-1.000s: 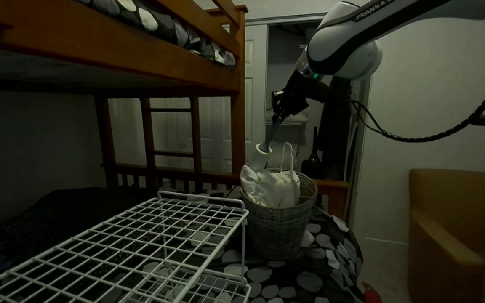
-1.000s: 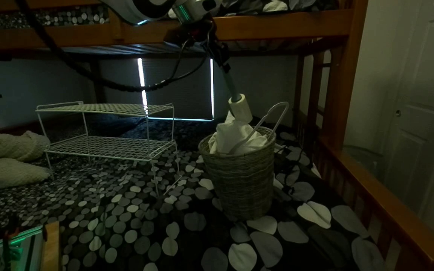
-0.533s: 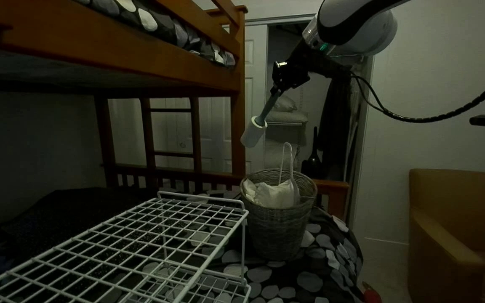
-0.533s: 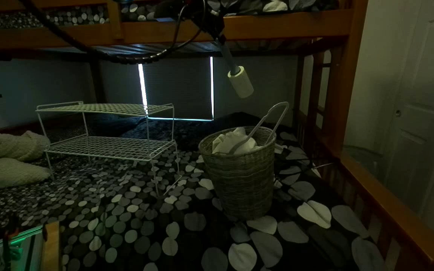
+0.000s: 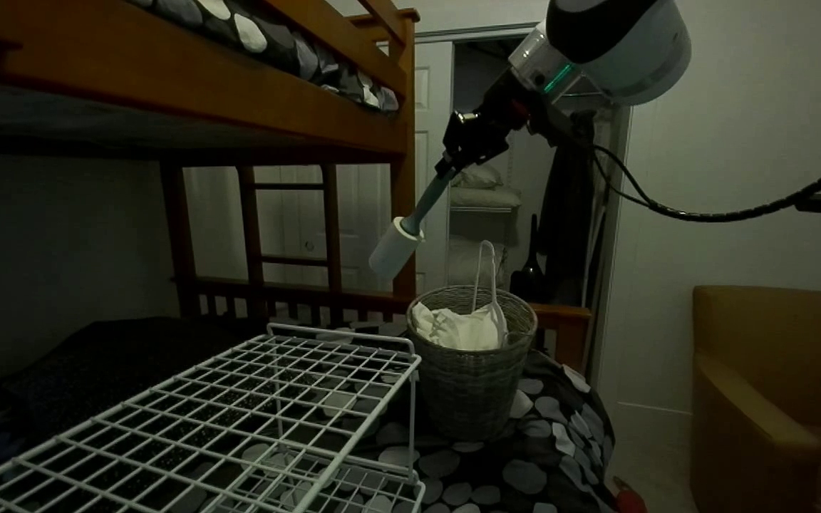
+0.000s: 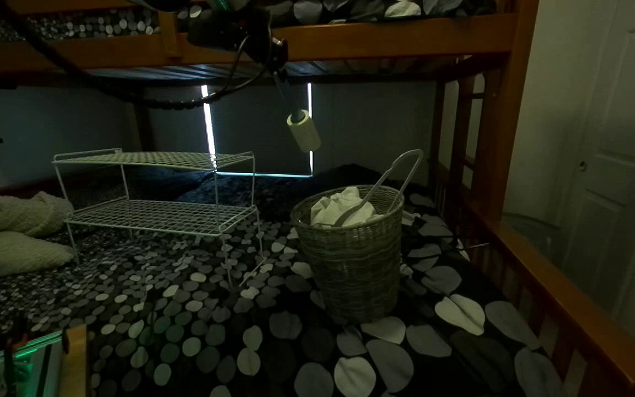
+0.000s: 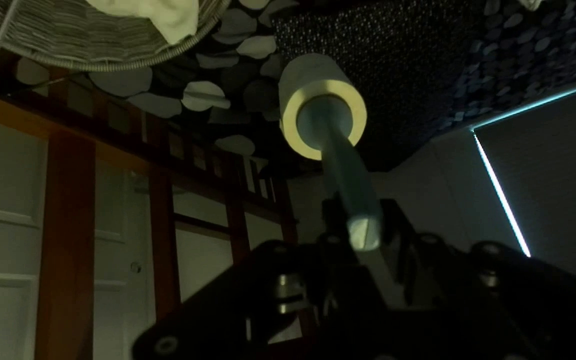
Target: Remove the lint roller from the basket and put it on the bottom rack
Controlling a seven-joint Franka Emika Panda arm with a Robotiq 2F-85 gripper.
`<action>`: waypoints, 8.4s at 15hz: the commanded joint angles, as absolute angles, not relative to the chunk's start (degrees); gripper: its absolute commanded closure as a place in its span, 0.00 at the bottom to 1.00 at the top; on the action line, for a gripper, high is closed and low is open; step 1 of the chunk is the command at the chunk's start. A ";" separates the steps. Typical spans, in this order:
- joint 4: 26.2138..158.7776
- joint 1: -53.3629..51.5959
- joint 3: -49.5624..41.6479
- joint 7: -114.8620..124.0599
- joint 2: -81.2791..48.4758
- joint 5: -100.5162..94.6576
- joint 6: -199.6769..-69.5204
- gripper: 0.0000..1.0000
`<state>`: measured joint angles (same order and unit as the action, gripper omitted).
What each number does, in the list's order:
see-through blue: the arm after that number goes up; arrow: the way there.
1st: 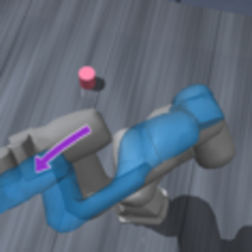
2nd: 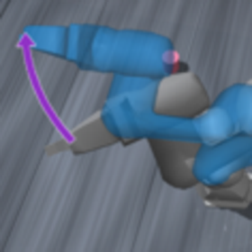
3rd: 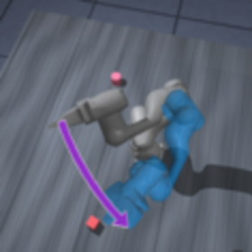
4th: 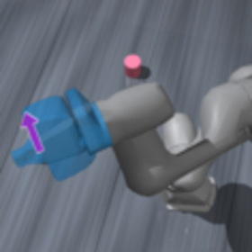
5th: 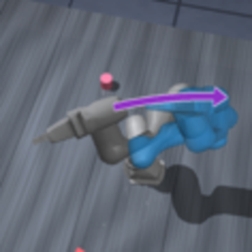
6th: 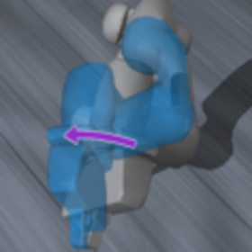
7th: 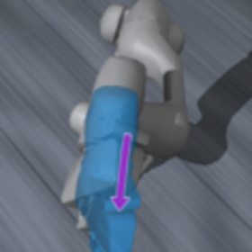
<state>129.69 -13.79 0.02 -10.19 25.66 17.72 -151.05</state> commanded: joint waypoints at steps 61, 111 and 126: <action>98.66 -1.17 3.17 -35.26 -21.27 52.89 -87.33 0.95; 78.27 -8.54 8.61 -1.15 -46.26 48.27 -80.28 0.95; 73.34 -7.39 6.43 -0.22 -49.05 45.93 -85.73 0.01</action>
